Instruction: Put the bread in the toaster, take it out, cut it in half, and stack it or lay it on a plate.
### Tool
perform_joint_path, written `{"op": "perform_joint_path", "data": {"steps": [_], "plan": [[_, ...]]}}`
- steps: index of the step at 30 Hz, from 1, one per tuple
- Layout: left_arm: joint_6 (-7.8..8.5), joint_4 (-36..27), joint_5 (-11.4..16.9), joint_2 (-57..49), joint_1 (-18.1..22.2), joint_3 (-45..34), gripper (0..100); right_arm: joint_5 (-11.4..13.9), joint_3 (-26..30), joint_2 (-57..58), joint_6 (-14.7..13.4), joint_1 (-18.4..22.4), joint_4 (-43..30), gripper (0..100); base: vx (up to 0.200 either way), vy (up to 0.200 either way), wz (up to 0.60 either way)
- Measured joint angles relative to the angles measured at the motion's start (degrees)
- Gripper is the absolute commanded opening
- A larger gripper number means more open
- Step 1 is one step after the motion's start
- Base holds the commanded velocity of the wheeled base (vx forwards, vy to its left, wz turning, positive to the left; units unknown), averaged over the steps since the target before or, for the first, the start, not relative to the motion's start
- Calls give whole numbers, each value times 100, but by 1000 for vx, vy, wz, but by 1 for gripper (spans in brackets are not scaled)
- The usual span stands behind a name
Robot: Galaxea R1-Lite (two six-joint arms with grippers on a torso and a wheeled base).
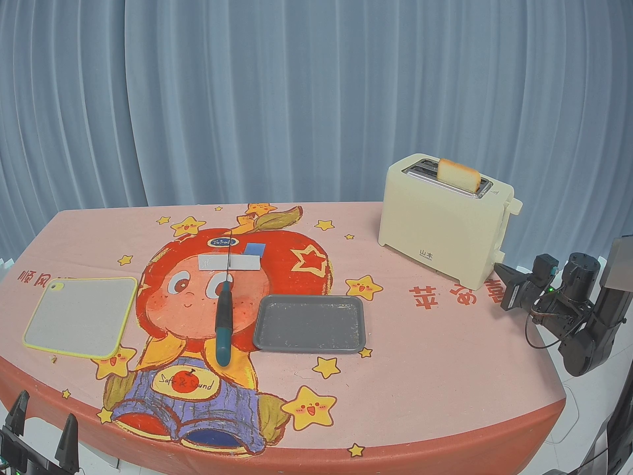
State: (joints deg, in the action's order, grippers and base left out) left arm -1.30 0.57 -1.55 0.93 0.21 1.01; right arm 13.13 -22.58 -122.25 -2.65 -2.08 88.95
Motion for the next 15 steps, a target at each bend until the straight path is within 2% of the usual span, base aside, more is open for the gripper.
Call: {"op": "perform_joint_path", "data": {"steps": [15], "plan": [[0, 0, -1, 0, -5, 0, 100, 11, 102, 306, 7, -66, 5, 0, 0, 0, 0]]}}
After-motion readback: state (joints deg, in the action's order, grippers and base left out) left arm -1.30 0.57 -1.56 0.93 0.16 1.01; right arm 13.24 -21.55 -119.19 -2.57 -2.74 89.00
